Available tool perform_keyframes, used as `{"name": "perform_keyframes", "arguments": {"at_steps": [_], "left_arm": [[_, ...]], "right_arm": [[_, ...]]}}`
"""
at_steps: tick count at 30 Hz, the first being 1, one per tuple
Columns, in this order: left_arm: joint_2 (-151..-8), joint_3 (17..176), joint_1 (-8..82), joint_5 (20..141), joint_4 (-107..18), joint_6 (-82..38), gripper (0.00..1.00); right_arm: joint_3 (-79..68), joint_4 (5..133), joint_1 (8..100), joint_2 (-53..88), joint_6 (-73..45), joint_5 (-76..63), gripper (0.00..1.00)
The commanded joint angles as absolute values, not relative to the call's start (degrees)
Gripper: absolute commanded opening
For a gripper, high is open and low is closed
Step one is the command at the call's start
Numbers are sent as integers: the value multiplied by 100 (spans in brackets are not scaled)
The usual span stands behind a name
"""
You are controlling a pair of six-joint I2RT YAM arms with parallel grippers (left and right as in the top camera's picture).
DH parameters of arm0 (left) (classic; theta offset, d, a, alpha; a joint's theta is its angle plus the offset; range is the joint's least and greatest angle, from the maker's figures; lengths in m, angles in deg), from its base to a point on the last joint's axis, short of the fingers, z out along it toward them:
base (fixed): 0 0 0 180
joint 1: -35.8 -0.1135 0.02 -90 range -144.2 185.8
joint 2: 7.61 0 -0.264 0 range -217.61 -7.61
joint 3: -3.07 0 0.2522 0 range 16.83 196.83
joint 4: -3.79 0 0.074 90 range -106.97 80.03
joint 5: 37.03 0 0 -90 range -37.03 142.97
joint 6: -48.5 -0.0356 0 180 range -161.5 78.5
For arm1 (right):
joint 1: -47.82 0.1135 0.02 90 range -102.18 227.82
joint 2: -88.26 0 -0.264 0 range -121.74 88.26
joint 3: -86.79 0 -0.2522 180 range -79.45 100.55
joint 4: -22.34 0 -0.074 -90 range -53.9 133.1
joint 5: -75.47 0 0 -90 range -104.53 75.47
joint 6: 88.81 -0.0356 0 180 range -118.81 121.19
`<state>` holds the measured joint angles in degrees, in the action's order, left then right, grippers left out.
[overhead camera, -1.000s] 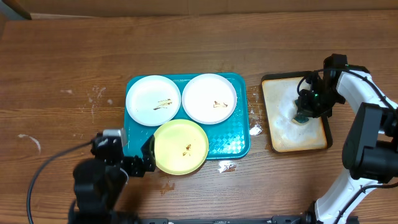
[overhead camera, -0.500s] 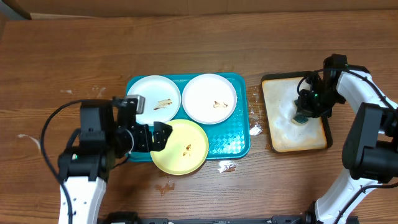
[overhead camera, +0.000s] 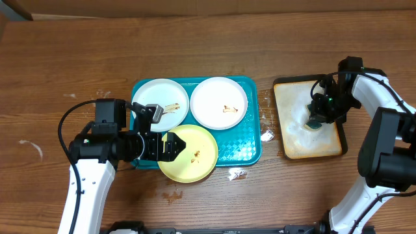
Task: Clean dirty plates on tray and stack at the side
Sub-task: 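Reach the left gripper to the rim of the upper-left white plate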
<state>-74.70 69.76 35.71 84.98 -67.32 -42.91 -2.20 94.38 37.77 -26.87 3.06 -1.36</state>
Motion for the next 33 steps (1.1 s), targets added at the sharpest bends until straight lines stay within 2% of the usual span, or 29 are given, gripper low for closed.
{"name": "perform_keyframes", "arguments": {"at_steps": [1, 6, 12, 13, 14, 16, 19, 20, 25, 27, 29, 30, 32, 33], "left_arm": [[-7581, 7264, 3571, 7797, -6847, -3934, 100], [-7964, 7830, 3743, 7329, -7059, -3674, 97], [-8755, 9074, 4126, 6918, -7171, -3729, 100], [-8893, 9249, 4198, 6896, -7180, -3775, 90], [-9032, 9413, 4266, 6883, -7180, -3764, 66], [-9332, 9717, 4403, 6909, -7197, -3705, 38], [-9736, 10001, 4596, 6909, -7228, -3628, 17], [-9852, 10047, 4659, 6909, -7232, -3631, 4], [-10348, 10099, 5024, 6909, -7186, -3628, 4], [-10388, 10099, 5120, 6909, -7090, -3604, 28], [-10381, 10104, 5216, 6909, -6930, -3607, 45], [-10381, 10128, 5269, 6909, -6869, -3609, 39], [-10383, 10143, 5326, 6903, -6753, -3565, 4], [-10388, 10143, 5343, 6879, -6690, -3451, 4]], "right_arm": [[-93, 9438, 3786, -2705, 286, -68, 4], [-93, 9438, 3786, -2705, 286, -68, 4], [3, 9517, 3786, -2705, 286, -68, 4], [17, 9532, 3786, -2705, 286, -68, 4], [36, 9547, 3786, -2705, 286, -68, 4], [65, 9578, 3786, -2705, 286, -68, 4], [124, 9639, 3786, -2705, 286, -68, 4], [174, 9678, 3786, -2705, 284, -66, 4], [707, 10063, 3786, -2683, 284, -72, 4], [917, 10229, 3786, -2668, 284, -72, 4], [1103, 10367, 3786, -2633, 284, -72, 4], [1190, 10439, 3786, -2615, 284, -72, 4], [1304, 10551, 3788, -2560, 282, -68, 4], [1326, 10586, 3793, -2530, 267, -68, 4]]}}
